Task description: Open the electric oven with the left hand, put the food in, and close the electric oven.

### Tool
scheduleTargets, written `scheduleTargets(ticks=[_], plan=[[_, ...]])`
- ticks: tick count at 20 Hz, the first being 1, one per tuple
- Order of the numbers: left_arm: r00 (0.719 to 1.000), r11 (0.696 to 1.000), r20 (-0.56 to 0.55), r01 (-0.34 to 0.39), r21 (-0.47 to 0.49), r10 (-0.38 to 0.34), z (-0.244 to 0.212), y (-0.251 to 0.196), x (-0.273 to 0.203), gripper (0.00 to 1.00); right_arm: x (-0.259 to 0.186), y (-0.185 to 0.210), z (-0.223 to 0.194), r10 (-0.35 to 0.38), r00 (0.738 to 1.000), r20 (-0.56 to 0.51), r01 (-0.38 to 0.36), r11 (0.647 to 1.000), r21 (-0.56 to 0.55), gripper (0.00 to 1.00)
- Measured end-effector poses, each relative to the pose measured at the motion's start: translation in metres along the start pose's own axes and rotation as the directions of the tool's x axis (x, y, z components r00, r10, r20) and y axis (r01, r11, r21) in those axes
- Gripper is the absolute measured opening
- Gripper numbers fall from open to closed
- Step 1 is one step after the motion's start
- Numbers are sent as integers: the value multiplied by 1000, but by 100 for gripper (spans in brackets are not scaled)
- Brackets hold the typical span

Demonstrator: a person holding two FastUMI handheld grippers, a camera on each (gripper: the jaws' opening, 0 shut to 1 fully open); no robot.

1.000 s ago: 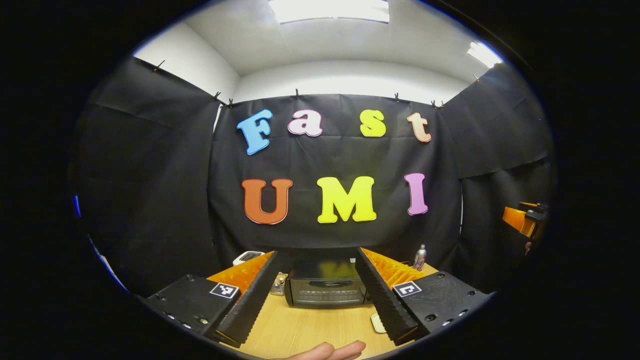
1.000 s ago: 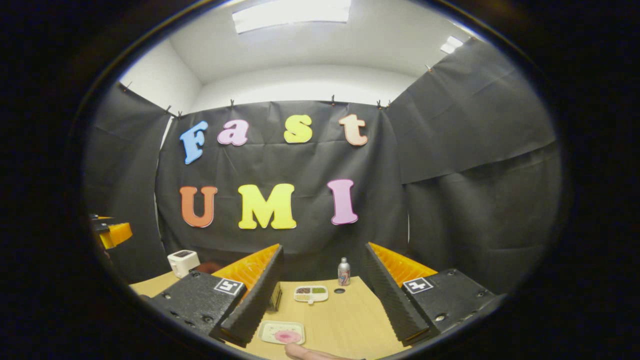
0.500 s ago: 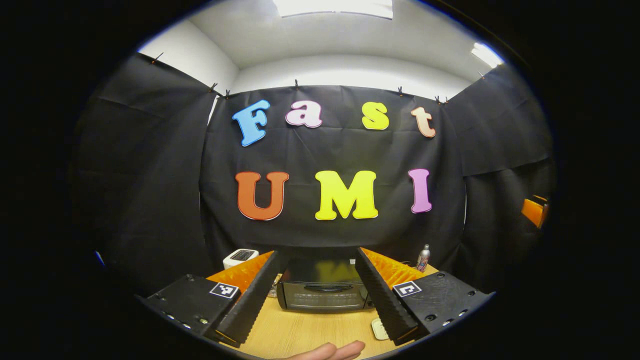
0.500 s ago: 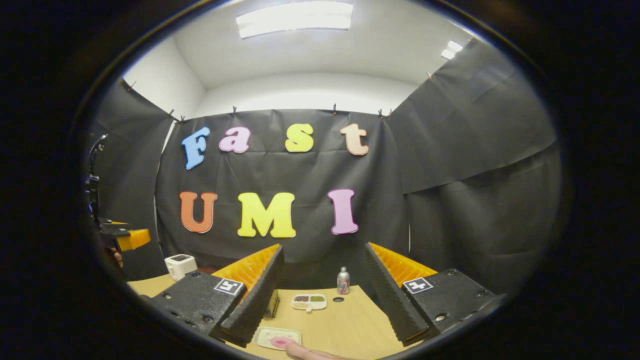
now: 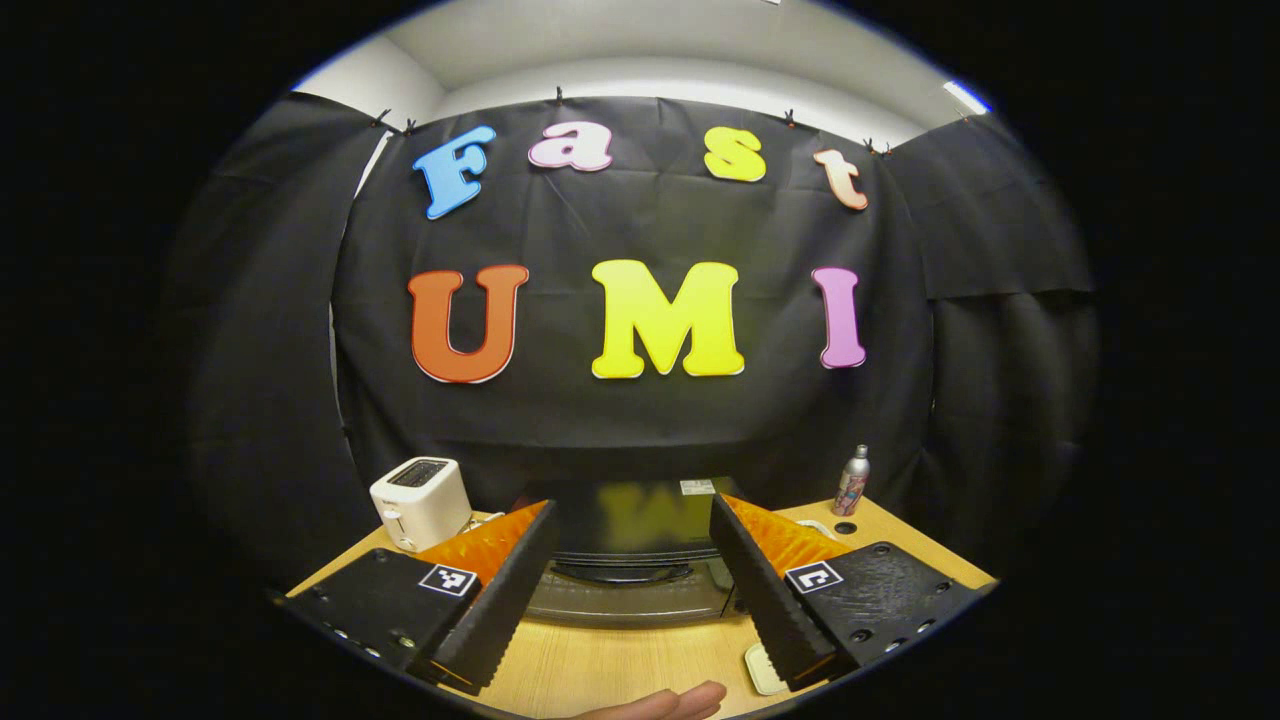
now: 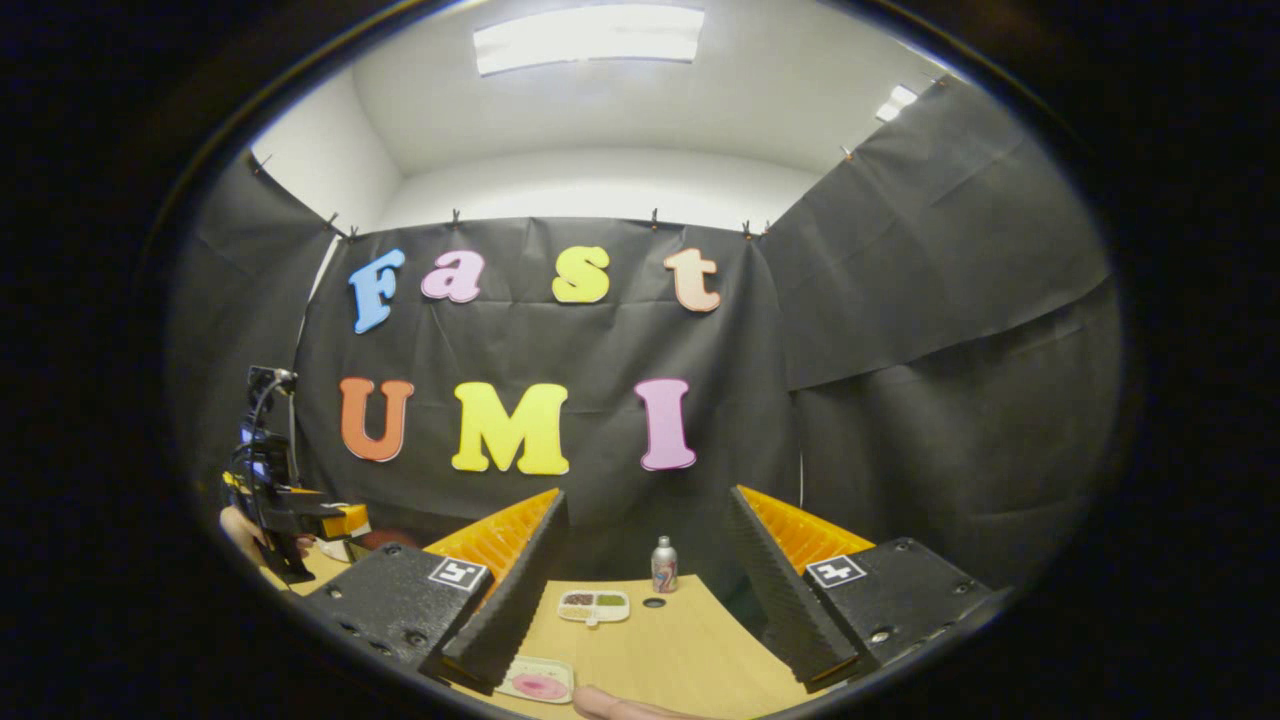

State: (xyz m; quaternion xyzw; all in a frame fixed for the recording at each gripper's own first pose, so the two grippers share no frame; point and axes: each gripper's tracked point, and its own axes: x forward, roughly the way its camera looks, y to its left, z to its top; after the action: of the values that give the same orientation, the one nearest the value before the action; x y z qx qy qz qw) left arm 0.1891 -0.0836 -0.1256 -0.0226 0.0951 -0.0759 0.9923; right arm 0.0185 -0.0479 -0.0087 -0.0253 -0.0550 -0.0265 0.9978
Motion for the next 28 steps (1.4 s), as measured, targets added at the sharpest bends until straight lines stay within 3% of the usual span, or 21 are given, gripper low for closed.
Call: scheduleTargets(ticks=[2, 8, 12, 15, 21, 27, 28], plan=[[998, 1000, -62, -7, -16, 6, -23, 0, 26, 97, 5, -2, -11, -4, 1000, -21, 4, 1000, -10, 100], [975, 999, -216, -44, -7, 42, -75, 14, 69, 96, 16, -10, -35, -1, 998, -69, 2, 1000, 11, 97], [965, 1000, -261, 1, -25, -7, -89, 3, 78, 95, 17, -14, -40, -3, 997, -74, 4, 1000, 18, 96], [937, 1000, -348, 14, -18, -20, -108, -1, 76, 95, 14, -12, -45, 1, 997, -80, 0, 1000, 18, 96], [924, 1000, -381, -9, 17, 15, -107, 6, 78, 95, 5, -11, -45, 13, 996, -85, -12, 1000, 8, 100], [901, 1000, -434, -13, 24, 22, -107, 3, 84, 96, -4, -6, -42, 24, 996, -89, -24, 1000, 6, 96], [897, 999, -441, -18, 29, 30, -108, 4, 83, 96, -6, -5, -42, 28, 995, -93, -28, 1000, 3, 100]])
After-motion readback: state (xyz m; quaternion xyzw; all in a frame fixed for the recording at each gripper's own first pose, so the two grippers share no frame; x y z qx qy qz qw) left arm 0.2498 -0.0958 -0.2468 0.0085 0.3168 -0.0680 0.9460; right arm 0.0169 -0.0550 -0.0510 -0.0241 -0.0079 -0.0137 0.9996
